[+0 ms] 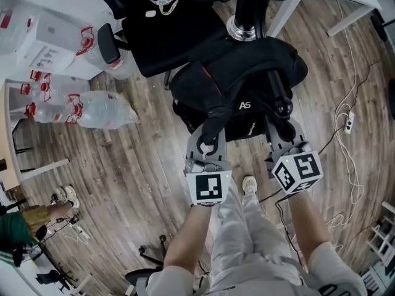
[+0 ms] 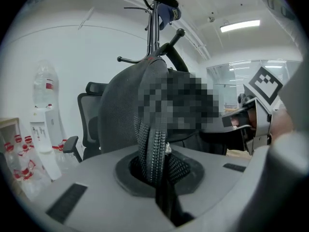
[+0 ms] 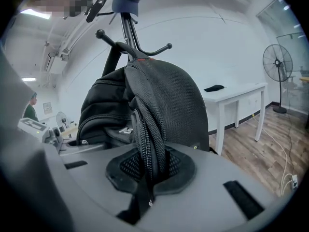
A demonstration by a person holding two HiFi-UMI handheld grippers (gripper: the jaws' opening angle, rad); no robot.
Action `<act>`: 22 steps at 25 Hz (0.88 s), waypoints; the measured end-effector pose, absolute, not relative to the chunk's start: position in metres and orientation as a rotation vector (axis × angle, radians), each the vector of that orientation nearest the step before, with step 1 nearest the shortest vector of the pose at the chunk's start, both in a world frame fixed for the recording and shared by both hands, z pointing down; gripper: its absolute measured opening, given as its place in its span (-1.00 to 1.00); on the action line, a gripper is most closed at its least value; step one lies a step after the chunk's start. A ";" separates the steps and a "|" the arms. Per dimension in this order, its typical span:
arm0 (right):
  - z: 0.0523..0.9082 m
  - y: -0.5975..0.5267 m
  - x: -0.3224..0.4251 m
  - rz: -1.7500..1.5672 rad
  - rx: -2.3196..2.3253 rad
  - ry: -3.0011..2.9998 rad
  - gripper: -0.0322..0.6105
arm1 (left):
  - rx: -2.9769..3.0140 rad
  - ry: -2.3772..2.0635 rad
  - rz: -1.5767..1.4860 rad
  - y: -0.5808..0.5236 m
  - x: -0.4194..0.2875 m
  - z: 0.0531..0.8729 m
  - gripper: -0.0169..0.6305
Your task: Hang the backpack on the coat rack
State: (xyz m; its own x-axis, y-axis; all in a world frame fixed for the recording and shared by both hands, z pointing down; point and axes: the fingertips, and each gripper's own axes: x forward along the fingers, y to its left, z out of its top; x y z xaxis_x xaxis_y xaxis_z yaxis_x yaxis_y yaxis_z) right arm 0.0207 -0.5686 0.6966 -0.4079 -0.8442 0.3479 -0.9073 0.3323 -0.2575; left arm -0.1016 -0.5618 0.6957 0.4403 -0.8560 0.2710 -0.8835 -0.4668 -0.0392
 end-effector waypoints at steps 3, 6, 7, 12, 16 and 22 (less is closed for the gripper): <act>0.700 -0.571 0.022 0.553 1.650 -2.410 -0.80 | 2.581 -1.572 0.385 -0.565 -0.099 0.702 -0.89; 0.703 -0.570 0.021 0.446 1.658 -2.363 -0.80 | 2.597 -1.573 0.378 -0.566 -0.099 0.706 -0.87; 0.704 -0.569 0.021 0.419 1.654 -2.354 -0.80 | 2.598 -1.573 0.372 -0.565 -0.099 0.707 -0.86; 0.707 -0.558 0.024 0.342 1.621 -2.326 -0.78 | 2.557 -1.583 0.296 -0.555 -0.104 0.701 -0.67; 0.707 -0.550 0.020 0.347 1.556 -2.351 -0.74 | 2.559 -1.597 0.311 -0.547 -0.108 0.697 -0.60; 0.705 -0.523 0.033 0.351 1.515 -2.359 -0.57 | 2.540 -1.682 0.307 -0.525 -0.122 0.677 -0.54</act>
